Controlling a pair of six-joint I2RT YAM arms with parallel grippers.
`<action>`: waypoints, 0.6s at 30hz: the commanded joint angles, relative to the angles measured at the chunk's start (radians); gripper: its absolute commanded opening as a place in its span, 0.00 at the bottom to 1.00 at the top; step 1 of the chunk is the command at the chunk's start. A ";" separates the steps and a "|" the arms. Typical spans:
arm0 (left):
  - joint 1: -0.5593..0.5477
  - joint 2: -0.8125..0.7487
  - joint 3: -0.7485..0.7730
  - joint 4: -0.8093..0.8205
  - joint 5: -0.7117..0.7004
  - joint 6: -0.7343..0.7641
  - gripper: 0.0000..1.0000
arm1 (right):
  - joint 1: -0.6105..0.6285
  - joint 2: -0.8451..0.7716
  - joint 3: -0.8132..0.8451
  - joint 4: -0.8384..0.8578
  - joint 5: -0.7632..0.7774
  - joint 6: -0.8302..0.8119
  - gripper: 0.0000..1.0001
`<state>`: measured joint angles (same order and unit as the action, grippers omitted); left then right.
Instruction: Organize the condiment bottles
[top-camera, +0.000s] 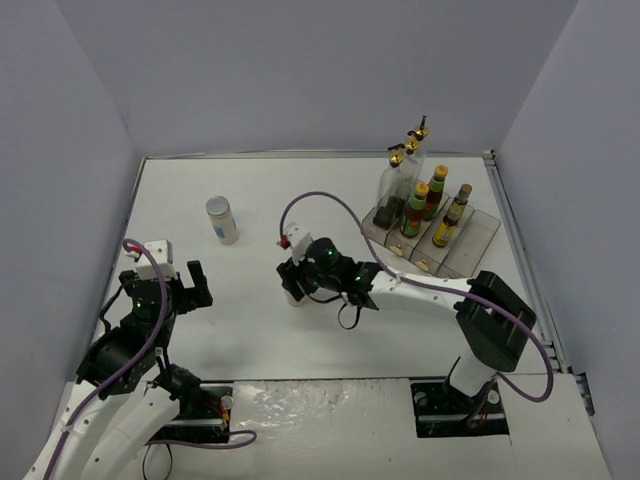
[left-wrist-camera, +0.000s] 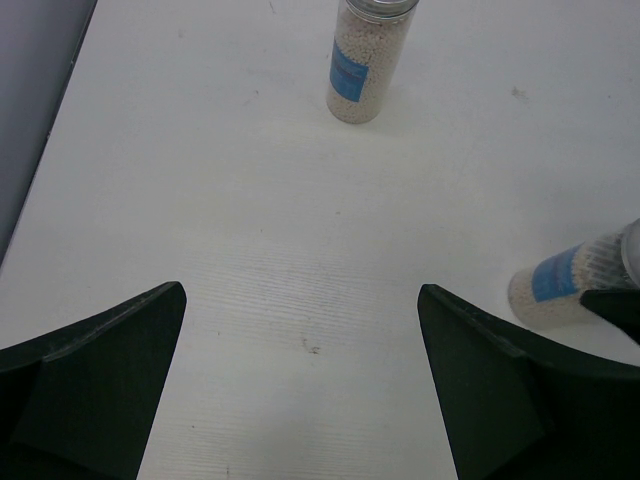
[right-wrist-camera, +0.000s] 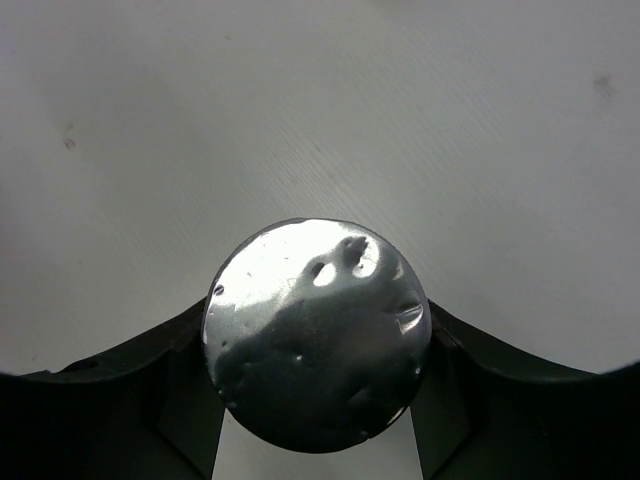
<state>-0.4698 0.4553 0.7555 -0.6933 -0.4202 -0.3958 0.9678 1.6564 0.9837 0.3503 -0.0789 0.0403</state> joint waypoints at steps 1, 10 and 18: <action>0.008 0.015 0.021 0.051 -0.013 0.000 1.00 | -0.114 -0.230 -0.066 -0.002 0.116 0.040 0.04; 0.010 0.023 0.021 0.055 -0.006 0.003 1.00 | -0.475 -0.590 -0.083 -0.253 0.319 0.099 0.00; 0.011 0.029 0.021 0.055 0.006 0.006 1.00 | -0.856 -0.618 0.089 -0.411 0.344 0.116 0.00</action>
<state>-0.4658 0.4604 0.7555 -0.6926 -0.4166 -0.3954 0.2482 1.0240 0.9511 -0.0359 0.2160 0.1347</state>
